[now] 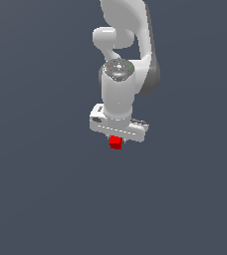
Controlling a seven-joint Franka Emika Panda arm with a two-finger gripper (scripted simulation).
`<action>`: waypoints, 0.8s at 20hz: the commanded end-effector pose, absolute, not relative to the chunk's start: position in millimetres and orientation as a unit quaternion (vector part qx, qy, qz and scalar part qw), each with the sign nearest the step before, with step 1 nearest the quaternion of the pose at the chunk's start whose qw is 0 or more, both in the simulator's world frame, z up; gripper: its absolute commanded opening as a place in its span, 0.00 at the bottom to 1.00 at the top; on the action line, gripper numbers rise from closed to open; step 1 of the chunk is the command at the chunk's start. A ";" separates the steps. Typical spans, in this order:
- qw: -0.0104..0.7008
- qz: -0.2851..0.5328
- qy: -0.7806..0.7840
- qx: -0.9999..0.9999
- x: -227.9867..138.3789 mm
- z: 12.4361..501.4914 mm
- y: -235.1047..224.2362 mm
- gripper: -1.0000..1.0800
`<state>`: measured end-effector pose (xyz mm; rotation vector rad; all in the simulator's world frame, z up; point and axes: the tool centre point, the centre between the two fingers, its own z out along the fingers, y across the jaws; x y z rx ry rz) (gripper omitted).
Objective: Pick up the red cube and move it to a goal position.
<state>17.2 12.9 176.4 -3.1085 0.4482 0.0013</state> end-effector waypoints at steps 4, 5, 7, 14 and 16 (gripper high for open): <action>0.001 0.000 0.143 -0.990 -1.3 222.1 -3.2 0.00; 0.001 0.000 0.143 -0.990 -3.9 229.2 -6.0 0.00; 0.001 0.000 0.143 -0.990 -8.6 242.1 -10.5 0.00; 0.000 0.000 0.143 -0.990 -19.0 271.9 -21.0 0.00; 0.000 0.000 0.143 -0.990 -20.0 275.6 -22.3 0.00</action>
